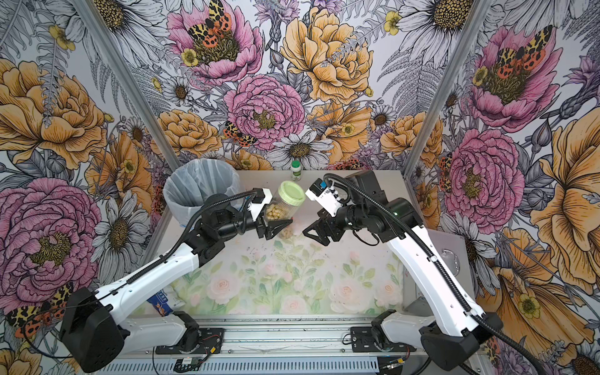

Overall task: Empty moldy peanuts from jars
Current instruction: Unscrew the lid from the jar.

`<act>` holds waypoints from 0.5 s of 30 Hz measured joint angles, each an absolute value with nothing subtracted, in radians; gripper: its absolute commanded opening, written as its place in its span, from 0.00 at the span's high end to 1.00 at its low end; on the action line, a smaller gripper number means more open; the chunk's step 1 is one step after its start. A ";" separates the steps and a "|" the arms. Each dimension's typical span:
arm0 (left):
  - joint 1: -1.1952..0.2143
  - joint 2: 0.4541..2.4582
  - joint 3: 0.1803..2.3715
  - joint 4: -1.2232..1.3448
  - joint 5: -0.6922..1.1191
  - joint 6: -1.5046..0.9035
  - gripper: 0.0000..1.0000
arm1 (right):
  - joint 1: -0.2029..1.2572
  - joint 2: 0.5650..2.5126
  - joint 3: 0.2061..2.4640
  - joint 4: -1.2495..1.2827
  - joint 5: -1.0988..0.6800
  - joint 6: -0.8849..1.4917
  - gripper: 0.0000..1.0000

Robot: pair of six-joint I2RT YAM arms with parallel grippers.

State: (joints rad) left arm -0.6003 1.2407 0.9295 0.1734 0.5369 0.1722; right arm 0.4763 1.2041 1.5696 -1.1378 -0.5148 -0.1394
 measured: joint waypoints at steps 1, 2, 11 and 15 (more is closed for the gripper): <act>-0.605 1.241 0.929 0.173 0.517 0.179 0.75 | 0.476 1.182 1.568 -1.129 -0.495 -0.112 0.10; -0.610 1.241 0.929 0.173 0.495 0.187 0.75 | 0.474 1.165 1.568 -1.118 -0.477 -0.074 0.10; -0.729 1.270 0.929 0.172 0.278 0.293 0.75 | 0.466 1.267 1.760 -1.027 -0.326 0.463 0.10; -0.742 1.291 0.929 0.169 0.234 0.320 0.75 | 0.466 1.317 1.790 -1.016 -0.282 0.593 0.09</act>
